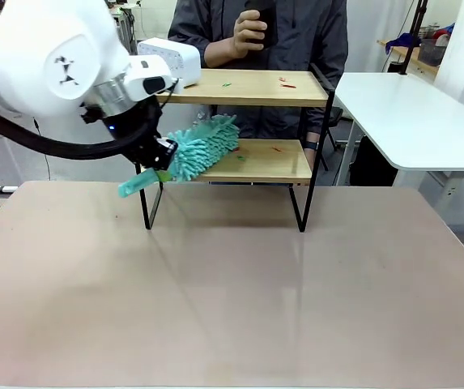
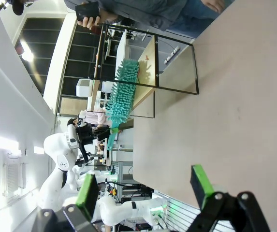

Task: Clean the shelf.
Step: Clean the specific tier of the Shelf with the Duster once objects are removed.

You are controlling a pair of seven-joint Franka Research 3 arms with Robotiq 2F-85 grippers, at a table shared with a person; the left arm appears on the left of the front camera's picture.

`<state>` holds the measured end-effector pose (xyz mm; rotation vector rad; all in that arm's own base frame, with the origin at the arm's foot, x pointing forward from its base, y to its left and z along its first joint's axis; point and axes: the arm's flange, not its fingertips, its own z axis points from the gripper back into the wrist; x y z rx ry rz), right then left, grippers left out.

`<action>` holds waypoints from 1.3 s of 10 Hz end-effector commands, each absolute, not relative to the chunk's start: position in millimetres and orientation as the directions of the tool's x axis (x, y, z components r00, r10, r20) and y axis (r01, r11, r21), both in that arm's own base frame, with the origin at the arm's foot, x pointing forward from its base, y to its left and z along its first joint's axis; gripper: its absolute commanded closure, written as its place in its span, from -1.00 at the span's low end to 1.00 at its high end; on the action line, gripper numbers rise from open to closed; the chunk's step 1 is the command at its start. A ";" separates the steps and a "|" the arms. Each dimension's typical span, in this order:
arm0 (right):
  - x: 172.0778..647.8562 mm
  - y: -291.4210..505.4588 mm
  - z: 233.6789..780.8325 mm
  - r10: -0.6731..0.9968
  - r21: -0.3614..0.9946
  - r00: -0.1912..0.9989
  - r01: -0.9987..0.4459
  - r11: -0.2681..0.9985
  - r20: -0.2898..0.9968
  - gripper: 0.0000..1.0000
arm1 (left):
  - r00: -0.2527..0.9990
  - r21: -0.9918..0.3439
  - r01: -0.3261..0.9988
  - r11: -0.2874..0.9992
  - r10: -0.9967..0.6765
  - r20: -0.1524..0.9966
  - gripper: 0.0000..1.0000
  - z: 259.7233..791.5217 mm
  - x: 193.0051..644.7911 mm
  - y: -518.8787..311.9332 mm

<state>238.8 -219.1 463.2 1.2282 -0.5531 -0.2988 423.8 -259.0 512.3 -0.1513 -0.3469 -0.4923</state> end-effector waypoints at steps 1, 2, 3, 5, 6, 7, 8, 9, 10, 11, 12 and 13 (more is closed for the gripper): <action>242.1 -219.8 465.4 -0.506 0.943 0.822 -0.108 0.315 0.263 -1.00 | 0.810 -0.033 0.507 0.861 -0.464 0.358 0.75 512.5 431.6 -285.4; 242.1 -219.8 465.4 -0.506 0.943 0.822 -0.108 0.315 0.263 -1.00 | 0.799 -0.033 0.526 0.850 -0.481 0.362 0.75 512.9 432.8 -298.6; 242.1 -219.8 465.4 -0.506 0.943 0.822 -0.108 0.315 0.263 -1.00 | 0.788 -0.035 0.548 0.836 -0.502 0.357 0.75 512.3 433.9 -311.6; 242.1 -219.8 465.4 -0.506 0.943 0.822 -0.108 0.315 0.263 -1.00 | 0.767 -0.023 0.578 0.816 -0.534 0.356 0.75 510.5 431.6 -329.1; 242.1 -219.8 465.4 -0.506 0.943 0.822 -0.108 0.315 0.263 -1.00 | 0.758 -0.020 0.591 0.806 -0.547 0.356 0.75 511.5 429.4 -332.9; 242.1 -219.8 465.4 -0.506 0.943 0.822 -0.108 0.315 0.263 -1.00 | 0.751 -0.018 0.601 0.799 -0.557 0.355 0.75 512.4 428.9 -335.3; 242.1 -219.8 465.4 -0.506 0.943 0.822 -0.108 0.315 0.263 -1.00 | 0.725 -0.004 0.639 0.769 -0.601 0.338 0.75 511.3 426.8 -338.2; 242.1 -219.8 465.4 -0.506 0.943 0.822 -0.108 0.315 0.263 -1.00 | 0.686 0.037 0.678 0.734 -0.651 0.325 0.75 510.8 422.6 -340.2; 242.1 -219.8 465.4 -0.506 0.943 0.822 -0.108 0.315 0.263 -1.00 | 0.629 0.090 0.723 0.685 -0.707 0.323 0.75 512.7 414.7 -338.4; 242.1 -219.8 465.4 -0.506 0.943 0.822 -0.108 0.315 0.263 -1.00 | 0.561 0.106 0.776 0.622 -0.756 0.337 0.75 518.2 402.0 -330.9; 242.1 -219.8 465.4 -0.506 0.943 0.822 -0.108 0.315 0.263 -1.00 | 0.518 0.096 0.809 0.579 -0.782 0.346 0.75 522.6 384.9 -318.3; 242.1 -219.8 465.4 -0.506 0.943 0.822 -0.108 0.315 0.263 -1.00 | 0.486 0.097 0.831 0.548 -0.799 0.354 0.75 525.8 368.9 -303.5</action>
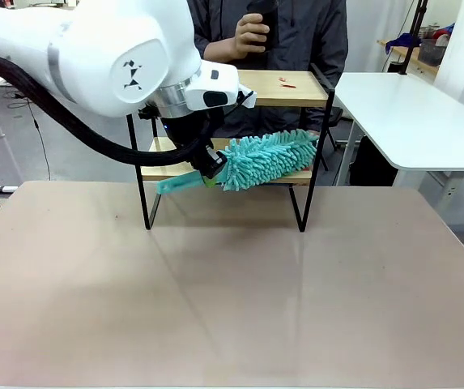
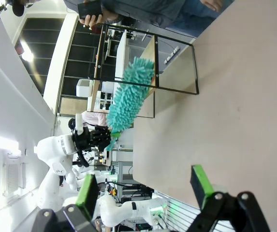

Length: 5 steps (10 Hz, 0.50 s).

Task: Clean the shelf.
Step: Clean the specific tier of the Shelf with the Duster once objects are removed.

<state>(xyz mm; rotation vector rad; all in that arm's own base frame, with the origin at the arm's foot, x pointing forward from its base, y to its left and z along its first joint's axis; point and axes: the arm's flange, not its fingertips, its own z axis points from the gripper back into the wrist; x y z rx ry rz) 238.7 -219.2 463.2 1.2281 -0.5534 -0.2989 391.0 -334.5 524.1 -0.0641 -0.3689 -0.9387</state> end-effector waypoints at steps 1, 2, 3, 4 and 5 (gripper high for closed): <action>242.1 -219.8 465.4 -0.506 0.943 0.822 -0.108 0.315 0.263 -1.00 | 0.478 0.096 0.834 0.544 -0.798 0.366 0.75 530.4 352.8 -284.2; 242.1 -219.8 465.4 -0.506 0.943 0.822 -0.108 0.315 0.263 -1.00 | 0.512 0.099 0.808 0.581 -0.776 0.369 0.75 534.3 338.8 -263.4; 242.1 -219.8 465.4 -0.506 0.943 0.822 -0.108 0.315 0.263 -1.00 | 0.550 0.113 0.770 0.628 -0.743 0.381 0.75 538.0 327.2 -241.5; 242.1 -219.8 465.4 -0.506 0.943 0.822 -0.108 0.315 0.263 -1.00 | 0.568 0.100 0.759 0.644 -0.729 0.383 0.75 539.6 319.4 -225.8; 242.1 -219.8 465.4 -0.506 0.943 0.822 -0.108 0.315 0.263 -1.00 | 0.571 0.101 0.754 0.649 -0.723 0.389 0.75 539.3 310.1 -213.8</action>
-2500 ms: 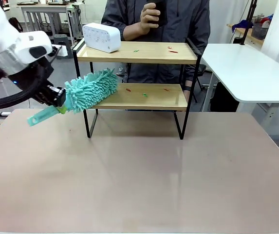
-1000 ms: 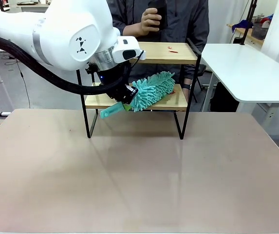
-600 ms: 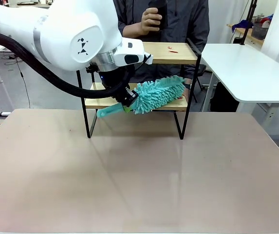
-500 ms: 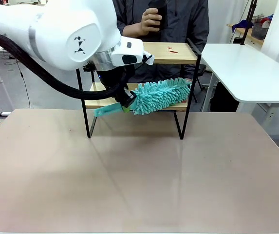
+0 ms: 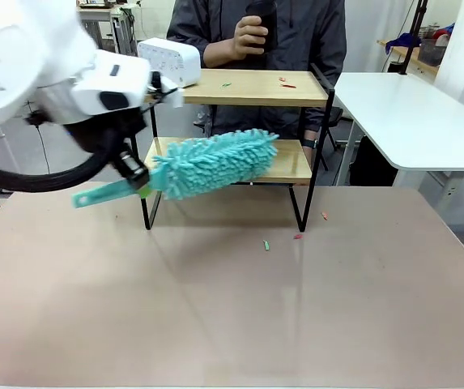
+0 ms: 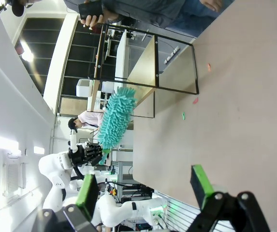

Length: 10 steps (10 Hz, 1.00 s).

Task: Clean the shelf.
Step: Clean the specific tier of the Shelf with the Duster once objects are removed.

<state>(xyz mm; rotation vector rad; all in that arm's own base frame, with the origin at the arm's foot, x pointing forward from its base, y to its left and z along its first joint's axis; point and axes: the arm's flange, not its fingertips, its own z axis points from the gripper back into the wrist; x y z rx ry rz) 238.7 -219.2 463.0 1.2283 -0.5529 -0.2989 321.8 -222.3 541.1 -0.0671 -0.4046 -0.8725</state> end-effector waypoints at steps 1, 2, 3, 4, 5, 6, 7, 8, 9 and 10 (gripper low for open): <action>242.1 -219.8 465.4 -0.506 0.943 0.822 -0.108 0.315 0.263 -1.00 | 0.560 0.103 0.759 0.643 -0.725 0.401 0.75 540.4 301.7 -205.4; 242.1 -219.8 465.4 -0.506 0.943 0.822 -0.108 0.315 0.263 -1.00 | 0.556 0.083 0.765 0.638 -0.721 0.415 0.75 544.1 298.8 -200.0; 242.1 -219.8 465.4 -0.506 0.943 0.822 -0.108 0.315 0.263 -1.00 | 0.551 0.073 0.769 0.636 -0.715 0.431 0.75 545.7 294.9 -195.5; 242.1 -219.8 465.4 -0.506 0.943 0.822 -0.108 0.315 0.263 -1.00 | 0.554 0.053 0.775 0.630 -0.718 0.422 0.75 545.4 294.6 -188.8; 242.1 -219.8 465.4 -0.506 0.943 0.822 -0.108 0.315 0.263 -1.00 | 0.541 -0.031 0.819 0.573 -0.752 0.376 0.75 547.5 292.1 -170.7; 242.1 -219.8 465.4 -0.506 0.943 0.822 -0.108 0.315 0.263 -1.00 | 0.499 -0.070 0.859 0.506 -0.801 0.330 0.75 554.6 282.7 -136.8; 242.1 -219.8 465.4 -0.506 0.943 0.822 -0.108 0.315 0.263 -1.00 | 0.411 -0.110 0.911 0.396 -0.863 0.295 0.75 569.1 265.9 -91.3; 242.1 -219.8 465.4 -0.506 0.943 0.822 -0.108 0.315 0.263 -1.00 | 0.414 -0.130 0.910 0.393 -0.848 0.331 0.75 578.8 245.7 -50.6; 242.1 -219.8 465.4 -0.506 0.943 0.822 -0.108 0.315 0.263 -1.00 | 0.469 -0.149 0.880 0.450 -0.780 0.414 0.75 586.1 227.4 -13.5; 242.1 -219.8 465.4 -0.506 0.943 0.822 -0.108 0.315 0.263 -1.00 | 0.517 -0.149 0.842 0.518 -0.698 0.495 0.75 587.9 210.3 18.1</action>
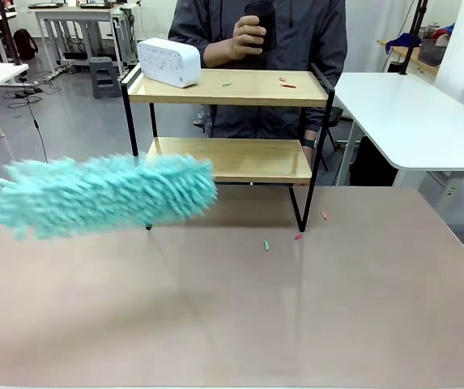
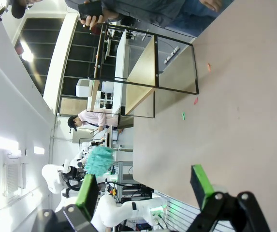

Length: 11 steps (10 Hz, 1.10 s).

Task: Clean the shelf.
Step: Clean the specific tier of the Shelf with the Duster once objects are removed.

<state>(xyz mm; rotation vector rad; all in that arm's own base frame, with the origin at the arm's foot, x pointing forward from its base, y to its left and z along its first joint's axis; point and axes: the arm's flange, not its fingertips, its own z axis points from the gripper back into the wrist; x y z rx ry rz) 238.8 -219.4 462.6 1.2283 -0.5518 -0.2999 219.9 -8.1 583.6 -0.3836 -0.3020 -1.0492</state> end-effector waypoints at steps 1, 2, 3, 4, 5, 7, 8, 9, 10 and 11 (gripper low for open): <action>242.1 -219.8 465.4 -0.506 0.943 0.822 -0.108 0.315 0.263 -1.00 | 0.574 -0.169 0.787 0.594 -0.604 0.553 0.75 584.7 192.3 51.8; 242.1 -219.8 465.4 -0.506 0.943 0.822 -0.108 0.315 0.263 -1.00 | 0.647 -0.194 0.692 0.695 -0.478 0.594 0.75 580.8 181.3 81.5; 242.1 -219.8 465.4 -0.506 0.943 0.822 -0.108 0.315 0.263 -1.00 | 0.703 -0.252 0.596 0.762 -0.343 0.623 0.75 577.1 176.6 107.3; 242.1 -219.8 465.4 -0.506 0.943 0.822 -0.108 0.315 0.263 -1.00 | 0.759 -0.341 0.473 0.812 -0.179 0.626 0.75 571.3 180.2 135.6; 242.1 -219.8 465.4 -0.506 0.943 0.822 -0.108 0.315 0.263 -1.00 | 0.785 -0.428 0.382 0.819 -0.043 0.618 0.75 563.7 186.6 159.2; 242.1 -219.8 465.4 -0.506 0.943 0.822 -0.108 0.315 0.263 -1.00 | 0.780 -0.359 0.465 0.809 -0.182 0.599 0.75 572.5 165.6 158.5; 242.1 -219.8 465.4 -0.506 0.943 0.822 -0.108 0.315 0.263 -1.00 | 0.780 -0.359 0.465 0.809 -0.182 0.599 0.75 572.5 165.6 158.5; 242.1 -219.8 465.4 -0.506 0.943 0.822 -0.108 0.315 0.263 -1.00 | 0.780 -0.359 0.465 0.809 -0.182 0.599 0.75 572.5 165.6 158.5; 242.1 -219.8 465.4 -0.506 0.943 0.822 -0.108 0.315 0.263 -1.00 | 0.780 -0.359 0.465 0.809 -0.182 0.599 0.75 572.5 165.6 158.5; 242.1 -219.8 465.4 -0.506 0.943 0.822 -0.108 0.315 0.263 -1.00 | 0.780 -0.359 0.465 0.809 -0.182 0.599 0.75 572.5 165.6 158.5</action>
